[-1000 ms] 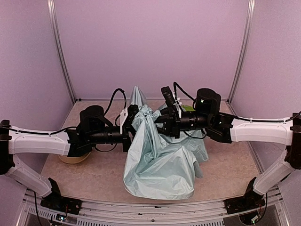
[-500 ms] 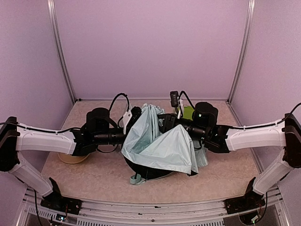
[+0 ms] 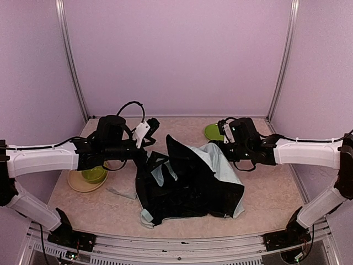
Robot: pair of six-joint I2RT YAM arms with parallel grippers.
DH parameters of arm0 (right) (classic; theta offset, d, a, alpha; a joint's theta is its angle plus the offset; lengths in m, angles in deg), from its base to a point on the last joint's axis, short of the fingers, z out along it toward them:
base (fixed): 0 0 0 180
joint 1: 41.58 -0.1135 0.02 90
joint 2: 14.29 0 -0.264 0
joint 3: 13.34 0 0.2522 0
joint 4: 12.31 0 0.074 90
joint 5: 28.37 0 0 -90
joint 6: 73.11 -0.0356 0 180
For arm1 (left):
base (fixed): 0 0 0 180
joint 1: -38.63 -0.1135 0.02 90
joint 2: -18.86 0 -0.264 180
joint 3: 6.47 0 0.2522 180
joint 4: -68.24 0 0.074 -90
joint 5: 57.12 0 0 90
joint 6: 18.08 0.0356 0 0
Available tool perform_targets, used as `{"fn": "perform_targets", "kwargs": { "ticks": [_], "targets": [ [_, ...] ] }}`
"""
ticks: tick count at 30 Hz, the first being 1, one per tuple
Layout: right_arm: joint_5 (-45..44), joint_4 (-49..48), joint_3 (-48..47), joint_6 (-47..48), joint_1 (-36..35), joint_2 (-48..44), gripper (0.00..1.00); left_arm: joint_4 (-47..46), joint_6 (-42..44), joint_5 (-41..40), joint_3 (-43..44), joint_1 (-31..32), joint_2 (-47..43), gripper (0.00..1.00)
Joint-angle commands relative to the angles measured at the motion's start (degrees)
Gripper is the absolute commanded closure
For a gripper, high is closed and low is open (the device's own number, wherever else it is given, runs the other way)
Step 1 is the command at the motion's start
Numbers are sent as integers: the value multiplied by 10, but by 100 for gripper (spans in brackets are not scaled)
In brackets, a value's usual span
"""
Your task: Put away the umbrella
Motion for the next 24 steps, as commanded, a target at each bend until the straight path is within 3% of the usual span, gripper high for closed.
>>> {"fn": "perform_targets", "kwargs": {
  "ticks": [1, 5, 9, 11, 15, 21, 24],
  "targets": [
    [-29, 181, -86, 141, 23, -46, 23, 167, 13, -86, 62, 58, -37, 2],
    [-40, 290, -146, 214, 48, -55, 22, 260, -42, -106, 69, 124, -39, 7],
    [-61, 402, -198, 259, 54, -53, 23, 310, -85, -101, 32, 146, -32, 26],
    [-11, 425, -211, 299, 54, -57, 25, 312, -88, -92, 9, 147, -31, 34],
    [113, 394, -187, 350, 54, -64, 27, 315, -75, -57, 4, 146, -6, 38],
    [155, 357, -187, 342, 53, 28, 33, 376, -66, -59, 45, 163, 91, 33],
    [172, 320, -182, 336, 51, 57, 33, 363, -50, -54, 52, 161, 131, 46]
  ]
}}
